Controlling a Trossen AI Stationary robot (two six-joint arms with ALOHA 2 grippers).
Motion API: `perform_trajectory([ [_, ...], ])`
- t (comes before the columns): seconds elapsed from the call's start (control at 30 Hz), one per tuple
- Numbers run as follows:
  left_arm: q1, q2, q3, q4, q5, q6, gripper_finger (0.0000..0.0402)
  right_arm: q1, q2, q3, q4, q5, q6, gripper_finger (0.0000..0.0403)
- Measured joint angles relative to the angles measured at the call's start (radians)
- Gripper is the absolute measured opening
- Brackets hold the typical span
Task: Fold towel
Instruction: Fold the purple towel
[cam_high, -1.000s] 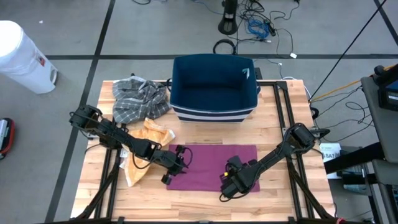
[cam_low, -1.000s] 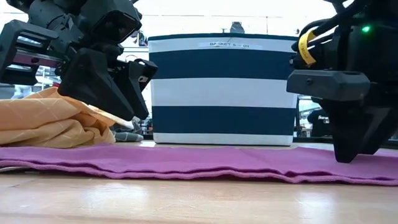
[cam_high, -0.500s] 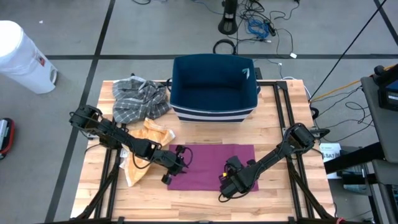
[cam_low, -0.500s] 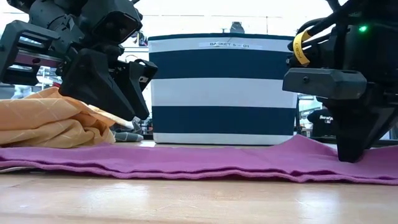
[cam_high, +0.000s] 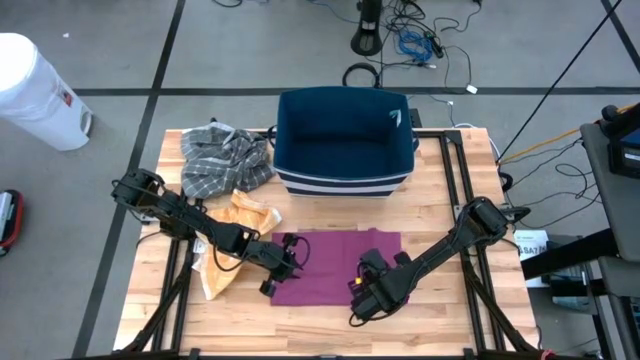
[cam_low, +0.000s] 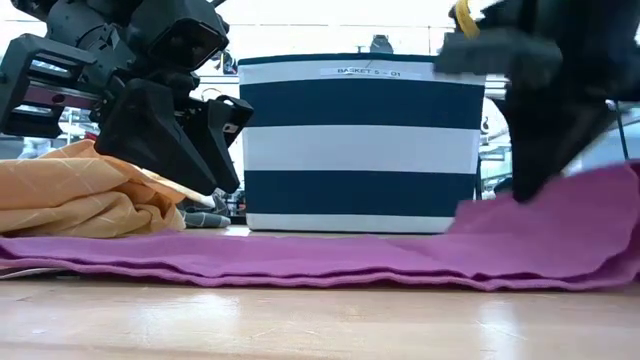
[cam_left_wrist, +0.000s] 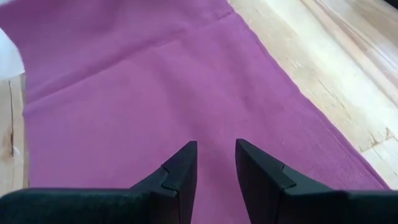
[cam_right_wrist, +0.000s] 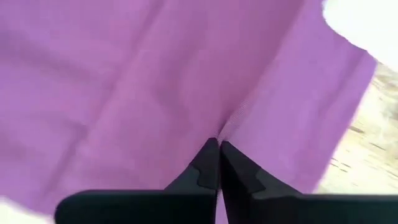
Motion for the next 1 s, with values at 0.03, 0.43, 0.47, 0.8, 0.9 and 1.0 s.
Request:
perform_trajectory([
  [0.03,0.0,0.0,0.0,0.0,0.0,0.002,0.0116,-0.008,-0.001,0.014,0.004,-0.001,-0.018,0.0],
  [0.43,0.0,0.0,0.0,-0.008,0.0,-0.003,0.0116,-0.111,-0.001,0.029,0.171,0.029,-0.239,0.0],
  [0.47,0.0,0.0,0.0,-0.008,0.0,-0.002,0.0116,-0.116,-0.001,0.029,0.189,0.03,-0.257,0.0],
  [0.8,0.0,0.0,0.0,-0.008,-0.003,0.013,0.0116,-0.141,-0.001,0.029,0.387,0.058,-0.442,0.0],
  [0.9,0.0,0.0,0.0,-0.008,-0.003,0.013,0.0116,-0.147,-0.001,0.029,0.43,0.076,-0.489,0.0],
  [1.0,0.0,0.0,0.0,-0.008,-0.004,0.012,0.0116,-0.155,-0.001,0.03,0.502,0.082,-0.55,0.0],
])
